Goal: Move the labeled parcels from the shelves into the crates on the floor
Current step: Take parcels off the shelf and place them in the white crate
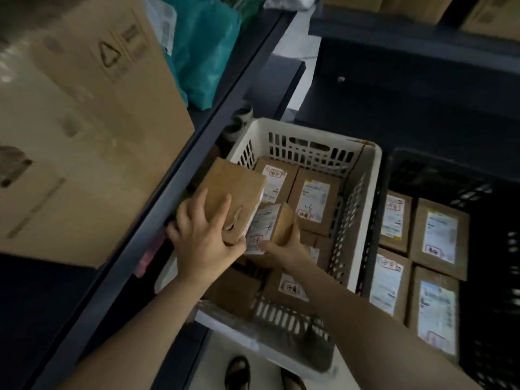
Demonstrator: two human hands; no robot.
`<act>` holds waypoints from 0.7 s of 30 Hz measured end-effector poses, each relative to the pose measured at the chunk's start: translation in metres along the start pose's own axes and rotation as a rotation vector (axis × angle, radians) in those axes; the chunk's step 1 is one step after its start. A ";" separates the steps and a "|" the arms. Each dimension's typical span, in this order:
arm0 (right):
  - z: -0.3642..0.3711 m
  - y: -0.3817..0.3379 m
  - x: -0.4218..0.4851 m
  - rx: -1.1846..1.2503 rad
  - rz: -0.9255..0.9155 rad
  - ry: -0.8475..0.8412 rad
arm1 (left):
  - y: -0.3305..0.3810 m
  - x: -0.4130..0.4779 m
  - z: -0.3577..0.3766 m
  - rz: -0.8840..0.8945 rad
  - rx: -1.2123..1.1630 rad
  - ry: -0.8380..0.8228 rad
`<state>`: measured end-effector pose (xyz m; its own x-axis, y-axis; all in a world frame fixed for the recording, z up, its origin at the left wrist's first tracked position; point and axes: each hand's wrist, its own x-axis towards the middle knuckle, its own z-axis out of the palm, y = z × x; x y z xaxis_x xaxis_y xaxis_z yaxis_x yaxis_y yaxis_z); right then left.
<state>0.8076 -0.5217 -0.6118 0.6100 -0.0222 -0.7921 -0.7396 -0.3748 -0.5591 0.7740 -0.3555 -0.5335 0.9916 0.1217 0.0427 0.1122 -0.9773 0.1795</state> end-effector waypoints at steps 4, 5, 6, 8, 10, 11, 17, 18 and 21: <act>0.014 0.005 0.009 -0.186 0.023 0.081 | -0.012 0.008 0.021 0.036 0.012 -0.028; 0.016 0.008 0.011 -0.241 0.017 0.112 | -0.013 0.009 0.025 0.052 0.015 -0.039; 0.019 0.010 0.011 -0.282 0.017 0.142 | -0.014 0.010 0.029 0.072 0.019 -0.051; 0.028 0.011 0.013 -0.336 0.030 0.186 | -0.014 0.010 0.036 0.101 0.011 -0.079; 0.035 0.009 0.015 -0.401 0.053 0.228 | -0.015 0.011 0.040 0.090 0.000 -0.101; 0.038 0.009 0.018 -0.425 0.063 0.241 | -0.016 0.013 0.043 0.081 -0.002 -0.115; 0.039 0.008 0.021 -0.504 0.065 0.269 | -0.020 0.015 0.055 0.064 -0.040 -0.146; 0.039 0.006 0.020 -0.519 0.061 0.277 | -0.020 0.015 0.056 0.057 -0.048 -0.147; 0.040 0.006 0.018 -0.555 0.059 0.291 | -0.022 0.015 0.058 0.039 -0.074 -0.144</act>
<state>0.8033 -0.4875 -0.6389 0.6831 -0.2797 -0.6746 -0.5639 -0.7890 -0.2440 0.7902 -0.3419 -0.5934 0.9946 0.0527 -0.0896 0.0739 -0.9647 0.2530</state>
